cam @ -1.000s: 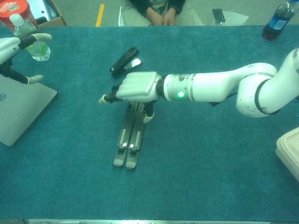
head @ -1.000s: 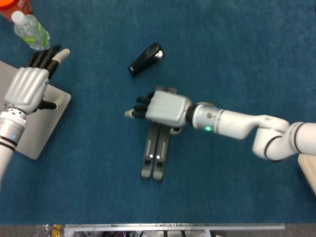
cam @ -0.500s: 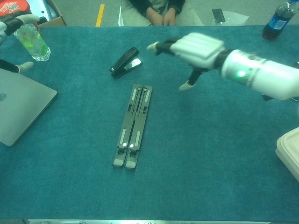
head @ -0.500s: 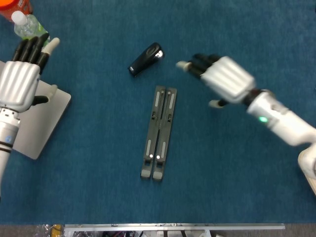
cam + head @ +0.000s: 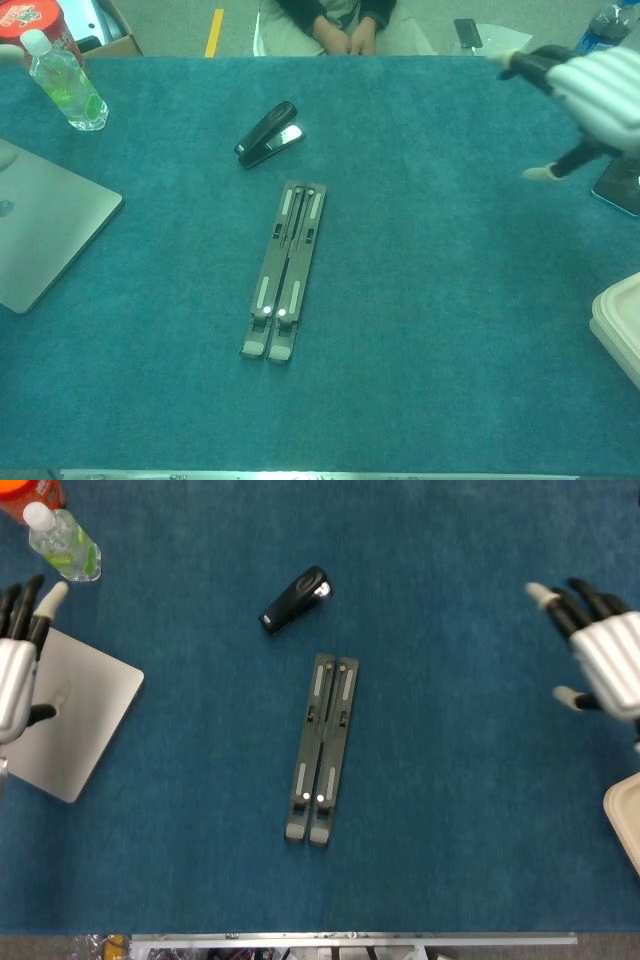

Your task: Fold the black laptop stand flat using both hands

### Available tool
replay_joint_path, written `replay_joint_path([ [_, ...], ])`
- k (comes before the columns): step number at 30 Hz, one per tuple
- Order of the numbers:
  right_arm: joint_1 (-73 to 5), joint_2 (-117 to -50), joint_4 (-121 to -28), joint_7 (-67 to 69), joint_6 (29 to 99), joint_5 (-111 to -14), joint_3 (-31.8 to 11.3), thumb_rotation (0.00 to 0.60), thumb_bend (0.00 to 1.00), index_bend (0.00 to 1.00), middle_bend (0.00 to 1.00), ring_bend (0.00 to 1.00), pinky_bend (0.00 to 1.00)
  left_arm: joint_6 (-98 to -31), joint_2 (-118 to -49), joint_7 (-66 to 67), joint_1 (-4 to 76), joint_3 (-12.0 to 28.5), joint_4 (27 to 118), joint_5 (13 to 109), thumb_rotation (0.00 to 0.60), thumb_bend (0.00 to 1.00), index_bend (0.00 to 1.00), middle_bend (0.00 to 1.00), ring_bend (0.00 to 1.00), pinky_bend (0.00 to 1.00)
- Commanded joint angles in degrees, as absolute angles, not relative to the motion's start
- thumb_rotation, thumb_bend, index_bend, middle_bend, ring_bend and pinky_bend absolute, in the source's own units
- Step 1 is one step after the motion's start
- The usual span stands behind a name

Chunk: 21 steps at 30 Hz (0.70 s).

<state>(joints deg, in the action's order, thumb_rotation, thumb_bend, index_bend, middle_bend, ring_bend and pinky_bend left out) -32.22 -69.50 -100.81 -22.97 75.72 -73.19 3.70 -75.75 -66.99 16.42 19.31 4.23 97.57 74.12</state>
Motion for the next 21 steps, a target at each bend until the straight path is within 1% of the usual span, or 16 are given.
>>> replay_joint_path([
  [1, -28.36, -67.13, -102.84, -24.31, 79.75, -73.37, 4.43, 0.600, 0.01, 0.00, 0.19, 0.11, 0.28, -77.65, -66.71, 16.83, 17.65, 3.63, 98.91, 74.01, 0.600, 0.29, 0.00, 0.00, 0.00, 0.05],
  [11, -19.38, -64.75, -104.30, -25.33, 87.56, -76.05, 5.78, 0.600, 0.01, 0.00, 0.19, 0.10, 0.28, -82.55, -66.94, 17.37, 14.04, 2.25, 99.84, 77.41, 0.600, 0.29, 0.00, 0.00, 0.00, 0.05],
  [21, -15.06, -64.07, -103.00, -23.10, 89.22, -78.08, 4.60, 0.600, 0.01, 0.00, 0.19, 0.10, 0.28, -84.74, -66.21, 16.39, 11.78, 2.14, 101.35, 78.79, 0.600, 0.29, 0.00, 0.00, 0.00, 0.05],
])
